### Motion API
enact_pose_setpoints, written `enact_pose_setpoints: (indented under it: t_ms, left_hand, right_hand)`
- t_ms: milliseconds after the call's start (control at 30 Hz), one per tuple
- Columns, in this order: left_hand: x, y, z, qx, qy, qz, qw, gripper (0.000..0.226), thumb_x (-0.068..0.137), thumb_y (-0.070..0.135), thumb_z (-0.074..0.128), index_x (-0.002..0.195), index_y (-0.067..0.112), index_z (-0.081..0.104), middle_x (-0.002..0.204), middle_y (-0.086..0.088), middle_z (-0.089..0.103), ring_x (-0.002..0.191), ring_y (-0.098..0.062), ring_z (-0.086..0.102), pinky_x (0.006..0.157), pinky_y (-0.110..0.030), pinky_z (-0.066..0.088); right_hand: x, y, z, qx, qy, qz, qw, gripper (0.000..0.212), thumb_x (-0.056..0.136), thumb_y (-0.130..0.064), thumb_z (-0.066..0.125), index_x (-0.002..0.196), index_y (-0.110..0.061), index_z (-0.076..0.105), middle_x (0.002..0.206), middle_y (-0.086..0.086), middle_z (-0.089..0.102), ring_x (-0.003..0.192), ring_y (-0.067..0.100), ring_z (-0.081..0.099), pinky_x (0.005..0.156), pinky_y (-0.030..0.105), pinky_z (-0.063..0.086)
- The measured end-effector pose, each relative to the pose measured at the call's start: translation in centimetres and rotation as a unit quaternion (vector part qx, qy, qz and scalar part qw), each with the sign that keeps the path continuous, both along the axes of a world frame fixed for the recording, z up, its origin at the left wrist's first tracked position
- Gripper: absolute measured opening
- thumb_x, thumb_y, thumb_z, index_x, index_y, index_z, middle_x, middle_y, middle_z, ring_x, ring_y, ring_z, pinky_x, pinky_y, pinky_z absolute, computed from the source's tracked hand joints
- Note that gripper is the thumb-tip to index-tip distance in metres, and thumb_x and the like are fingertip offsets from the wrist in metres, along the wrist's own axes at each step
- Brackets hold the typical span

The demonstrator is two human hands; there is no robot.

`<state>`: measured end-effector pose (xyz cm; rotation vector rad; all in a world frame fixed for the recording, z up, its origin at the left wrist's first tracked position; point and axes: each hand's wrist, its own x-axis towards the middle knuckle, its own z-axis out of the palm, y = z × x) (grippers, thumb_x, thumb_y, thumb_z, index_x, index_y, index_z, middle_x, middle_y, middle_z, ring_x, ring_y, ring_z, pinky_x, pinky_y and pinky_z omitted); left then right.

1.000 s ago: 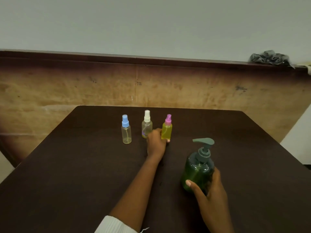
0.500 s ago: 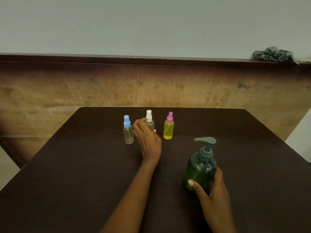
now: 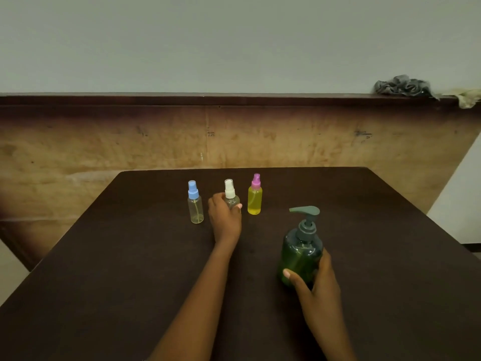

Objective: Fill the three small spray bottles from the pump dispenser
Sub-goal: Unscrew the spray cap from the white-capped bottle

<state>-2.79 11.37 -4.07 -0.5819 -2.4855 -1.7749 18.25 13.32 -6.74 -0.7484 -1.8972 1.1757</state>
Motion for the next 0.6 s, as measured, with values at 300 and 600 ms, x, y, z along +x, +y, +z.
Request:
enact_pose_setpoints:
  t_ms: [300, 600]
  left_hand:
    - [7.1, -6.3, 2.6, 0.079, -0.071, -0.098, 0.99, 0.04, 0.082, 0.01, 0.067, 0.118, 0.018, 0.053, 0.111, 0.002, 0.06, 0.103, -0.016, 0.059, 0.089, -0.035, 0.05]
    - [14.2, -11.8, 4.7, 0.113, -0.001, -0.105, 0.988, 0.049, 0.063, 0.013, 0.083, 0.105, 0.023, 0.062, 0.1, 0.014, 0.064, 0.094, 0.001, 0.06, 0.071, -0.008, 0.048]
  right_hand:
    - [1.6, -1.6, 1.7, 0.01, -0.008, -0.121, 0.993, 0.085, 0.075, -0.025, 0.077, 0.143, -0.018, 0.028, 0.142, -0.002, 0.034, 0.129, 0.018, 0.036, 0.104, 0.038, 0.035]
    - [1.4, -5.6, 9.3, 0.112, 0.07, 0.002, 0.991, 0.023, 0.077, -0.026, 0.074, 0.096, -0.023, 0.061, 0.077, -0.006, 0.057, 0.066, 0.006, 0.052, 0.058, 0.016, 0.042]
